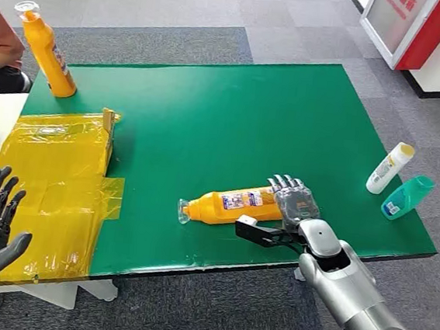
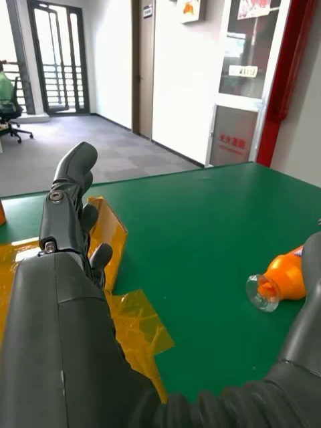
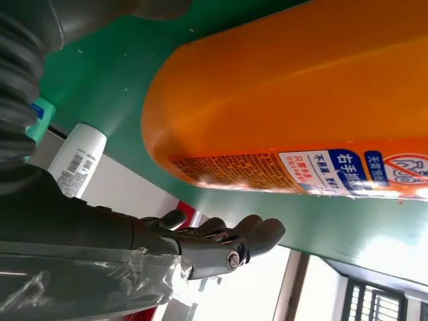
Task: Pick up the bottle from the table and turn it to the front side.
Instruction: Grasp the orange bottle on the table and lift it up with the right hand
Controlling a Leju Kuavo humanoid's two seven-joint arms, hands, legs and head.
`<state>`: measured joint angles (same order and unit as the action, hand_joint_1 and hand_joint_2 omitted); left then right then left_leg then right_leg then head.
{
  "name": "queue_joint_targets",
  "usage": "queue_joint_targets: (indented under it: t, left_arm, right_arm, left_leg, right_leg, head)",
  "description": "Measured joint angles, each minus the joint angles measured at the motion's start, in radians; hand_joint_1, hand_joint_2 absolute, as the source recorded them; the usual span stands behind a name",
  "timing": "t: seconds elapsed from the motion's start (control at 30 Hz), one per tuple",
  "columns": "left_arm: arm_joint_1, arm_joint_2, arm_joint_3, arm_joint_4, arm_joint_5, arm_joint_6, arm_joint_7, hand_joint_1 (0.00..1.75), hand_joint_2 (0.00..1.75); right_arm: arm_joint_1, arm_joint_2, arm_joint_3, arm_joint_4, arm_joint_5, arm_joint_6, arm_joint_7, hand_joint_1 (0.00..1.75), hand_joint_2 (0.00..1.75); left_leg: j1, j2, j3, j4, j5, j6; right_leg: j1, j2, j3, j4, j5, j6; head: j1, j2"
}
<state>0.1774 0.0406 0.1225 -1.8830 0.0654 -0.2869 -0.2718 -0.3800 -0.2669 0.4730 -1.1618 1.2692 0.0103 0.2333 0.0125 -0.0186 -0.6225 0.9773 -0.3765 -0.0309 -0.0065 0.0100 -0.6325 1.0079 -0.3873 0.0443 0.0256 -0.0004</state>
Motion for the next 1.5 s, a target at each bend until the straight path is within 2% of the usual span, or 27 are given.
queue_joint_targets:
  t: [0.47, 0.6, 1.27, 1.5]
  left_arm:
    - [-0.001, -0.005, -0.001, 0.000, -0.002, 0.001, 0.009, 0.00, 1.75]
    - [0.000, -0.005, -0.001, 0.000, -0.001, 0.002, 0.009, 0.00, 1.75]
    - [0.003, -0.003, -0.001, -0.010, 0.001, 0.000, -0.008, 0.00, 1.75]
    - [0.006, -0.003, -0.001, -0.011, 0.001, 0.000, -0.008, 0.00, 1.75]
  right_arm:
    - [-0.020, 0.017, 0.008, 0.050, 0.014, 0.000, -0.001, 0.00, 1.75]
    - [-0.022, 0.021, 0.009, 0.060, 0.016, 0.000, -0.002, 1.75, 1.75]
    - [-0.015, 0.021, 0.015, 0.063, 0.026, -0.023, -0.043, 1.75, 1.75]
    - [0.003, 0.017, 0.013, 0.040, -0.018, -0.020, -0.066, 1.75, 1.75]
  left_leg:
    - [0.000, 0.000, 0.000, 0.000, 0.000, 0.000]
    - [0.000, 0.000, 0.000, 0.000, 0.000, 0.000]
    - [0.000, 0.000, 0.000, 0.000, 0.000, 0.000]
    - [0.000, 0.000, 0.000, 0.000, 0.000, 0.000]
  right_leg:
    - [0.000, 0.000, 0.000, 0.000, 0.000, 0.000]
    - [0.000, 0.000, 0.000, 0.000, 0.000, 0.000]
    - [0.000, 0.000, 0.000, 0.000, 0.000, 0.000]
    - [0.000, 0.000, 0.000, 0.000, 0.000, 0.000]
  head:
    - [0.000, 0.000]
    - [0.000, 0.000]
    - [0.000, 0.000]
    - [0.000, 0.000]
